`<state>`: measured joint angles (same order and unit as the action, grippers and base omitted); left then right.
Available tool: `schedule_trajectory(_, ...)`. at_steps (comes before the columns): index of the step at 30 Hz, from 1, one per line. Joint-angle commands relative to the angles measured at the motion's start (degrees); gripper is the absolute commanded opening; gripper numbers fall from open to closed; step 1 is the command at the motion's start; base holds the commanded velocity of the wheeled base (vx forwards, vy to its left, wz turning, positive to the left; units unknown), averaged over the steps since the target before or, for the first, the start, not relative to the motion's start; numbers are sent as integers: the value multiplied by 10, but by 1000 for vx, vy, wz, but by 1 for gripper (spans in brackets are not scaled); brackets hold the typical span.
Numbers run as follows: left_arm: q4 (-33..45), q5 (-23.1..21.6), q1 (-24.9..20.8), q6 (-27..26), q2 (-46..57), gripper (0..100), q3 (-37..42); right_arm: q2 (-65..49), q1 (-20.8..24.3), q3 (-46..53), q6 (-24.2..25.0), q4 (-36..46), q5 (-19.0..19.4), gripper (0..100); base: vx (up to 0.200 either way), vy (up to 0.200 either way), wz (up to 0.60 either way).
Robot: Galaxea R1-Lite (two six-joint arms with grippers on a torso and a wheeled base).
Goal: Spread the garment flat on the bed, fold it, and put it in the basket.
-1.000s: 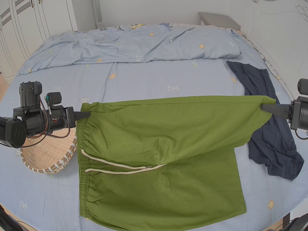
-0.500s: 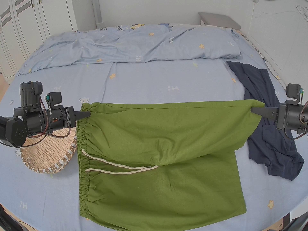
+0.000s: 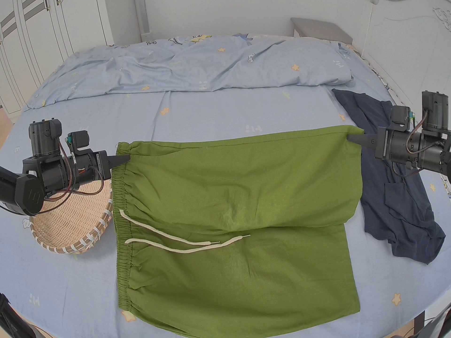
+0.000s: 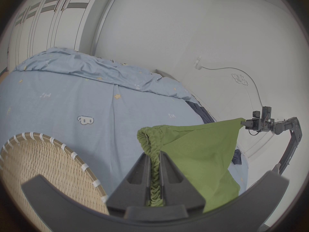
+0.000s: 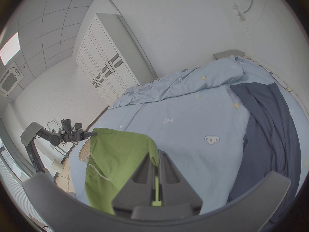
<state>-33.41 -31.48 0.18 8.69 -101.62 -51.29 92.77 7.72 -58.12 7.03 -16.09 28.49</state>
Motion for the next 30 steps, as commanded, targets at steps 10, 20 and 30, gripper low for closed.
schedule_trajectory(10, -41, -1, 29, 1, -88, 0, -48, 174, 1, -158, -1, -14, -36, 0, 0, 0, 0)
schedule_trajectory(20, -58, 1, 33, 0, -141, 0, -103, 268, 3, -281, -2, -3, -74, 0, 0, 0, 0)
schedule_trajectory(30, -65, 2, 30, 1, -183, 0, -147, 304, -8, -307, 0, 2, -80, 0, 0, 0, 0)
